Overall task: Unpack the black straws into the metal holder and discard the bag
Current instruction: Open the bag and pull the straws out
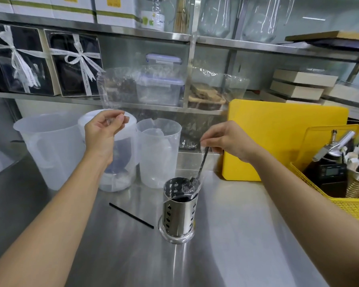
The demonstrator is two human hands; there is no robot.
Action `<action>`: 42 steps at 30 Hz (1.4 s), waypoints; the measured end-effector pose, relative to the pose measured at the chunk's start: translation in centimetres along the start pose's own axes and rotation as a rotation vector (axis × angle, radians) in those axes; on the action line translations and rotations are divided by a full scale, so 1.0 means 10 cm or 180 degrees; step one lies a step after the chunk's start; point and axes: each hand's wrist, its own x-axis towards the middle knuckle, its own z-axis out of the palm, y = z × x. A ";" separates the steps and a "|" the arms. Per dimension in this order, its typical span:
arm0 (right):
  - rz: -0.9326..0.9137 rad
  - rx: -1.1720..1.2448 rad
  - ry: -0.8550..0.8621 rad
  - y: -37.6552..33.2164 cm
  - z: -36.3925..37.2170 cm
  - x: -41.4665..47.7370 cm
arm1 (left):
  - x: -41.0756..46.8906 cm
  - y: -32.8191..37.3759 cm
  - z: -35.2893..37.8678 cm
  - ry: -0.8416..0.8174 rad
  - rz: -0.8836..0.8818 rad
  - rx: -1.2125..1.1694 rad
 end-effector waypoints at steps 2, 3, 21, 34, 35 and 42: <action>-0.0091 0.0019 0.0214 0.01 0.03 0.03 | 0.01 0.04 -0.01 0.0012 0.0028 -0.0040; -0.0142 0.0027 0.0302 0.01 0.03 0.04 | 0.02 0.06 -0.02 0.0015 0.0043 -0.0052; -0.0273 0.0220 0.0544 -0.02 -0.10 -0.04 | 0.03 0.16 -0.09 -0.0160 0.0024 0.0267; -0.0900 0.1046 0.1578 -0.19 -0.37 -0.13 | 0.04 0.52 0.24 -0.0279 0.0088 0.0171; -0.0880 0.1171 0.1651 -0.19 -0.40 -0.16 | 0.02 0.51 0.29 -0.0325 0.0073 0.0229; -0.0380 0.1191 0.2042 0.11 -0.64 -0.50 | -0.23 0.27 0.72 -0.0623 -0.0284 0.0425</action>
